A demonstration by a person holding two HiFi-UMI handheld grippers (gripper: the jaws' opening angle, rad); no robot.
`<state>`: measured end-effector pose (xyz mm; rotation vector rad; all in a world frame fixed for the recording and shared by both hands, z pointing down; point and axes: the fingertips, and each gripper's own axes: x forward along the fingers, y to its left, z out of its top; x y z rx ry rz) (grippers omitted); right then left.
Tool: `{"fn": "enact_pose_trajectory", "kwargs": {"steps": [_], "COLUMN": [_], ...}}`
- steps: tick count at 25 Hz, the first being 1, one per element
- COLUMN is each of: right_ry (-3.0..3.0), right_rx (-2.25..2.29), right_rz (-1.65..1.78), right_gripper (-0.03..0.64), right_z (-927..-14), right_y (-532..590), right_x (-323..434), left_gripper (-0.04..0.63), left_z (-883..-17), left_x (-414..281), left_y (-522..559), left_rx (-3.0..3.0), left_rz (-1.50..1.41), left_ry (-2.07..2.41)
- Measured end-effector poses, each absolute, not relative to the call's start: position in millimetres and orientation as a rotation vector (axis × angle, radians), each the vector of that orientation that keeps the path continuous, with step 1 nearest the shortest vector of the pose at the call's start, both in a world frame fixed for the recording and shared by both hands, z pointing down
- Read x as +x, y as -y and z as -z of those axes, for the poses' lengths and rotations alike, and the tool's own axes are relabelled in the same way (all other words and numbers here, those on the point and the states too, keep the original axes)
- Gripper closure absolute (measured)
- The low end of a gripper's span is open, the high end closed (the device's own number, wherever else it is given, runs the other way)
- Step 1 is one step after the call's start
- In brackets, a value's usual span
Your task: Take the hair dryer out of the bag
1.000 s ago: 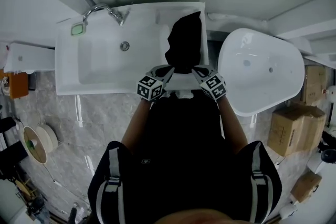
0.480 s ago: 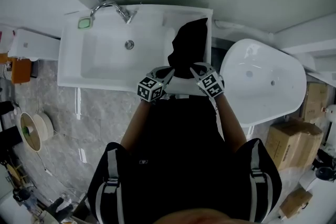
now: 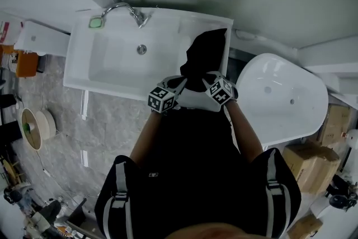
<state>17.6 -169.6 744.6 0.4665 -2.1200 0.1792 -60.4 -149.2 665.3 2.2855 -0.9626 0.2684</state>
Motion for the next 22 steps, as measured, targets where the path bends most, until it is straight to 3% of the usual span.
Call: {"fn": "enact_pose_trajectory", "kwargs": {"steps": [1, 2, 10, 18, 22], "right_ry": [2.125, 2.134, 2.33, 2.39, 2.407], "right_rx": [0.46, 0.454, 0.633, 0.683, 0.712], "right_rz": [-0.201, -0.223, -0.551, -0.553, -0.583], "right_gripper": [0.539, 0.543, 0.548, 0.548, 0.548], "right_z": [-744, -743, -685, -658, -653], "right_y": [171, 173, 213, 212, 212], "right_x": [18, 19, 28, 36, 38], "left_gripper": [0.575, 0.575, 0.575, 0.573, 0.506], "left_z": [-666, -666, -675, -691, -700], "left_x": [-59, -57, -29, -3, 11], "left_y": [151, 153, 159, 176, 184], "left_rx": [2.279, 2.275, 2.302, 2.336, 2.342], "left_rz": [-0.268, -0.269, -0.325, -0.451, -0.508], "left_ry": [0.965, 0.965, 0.9, 0.854, 0.817]}}
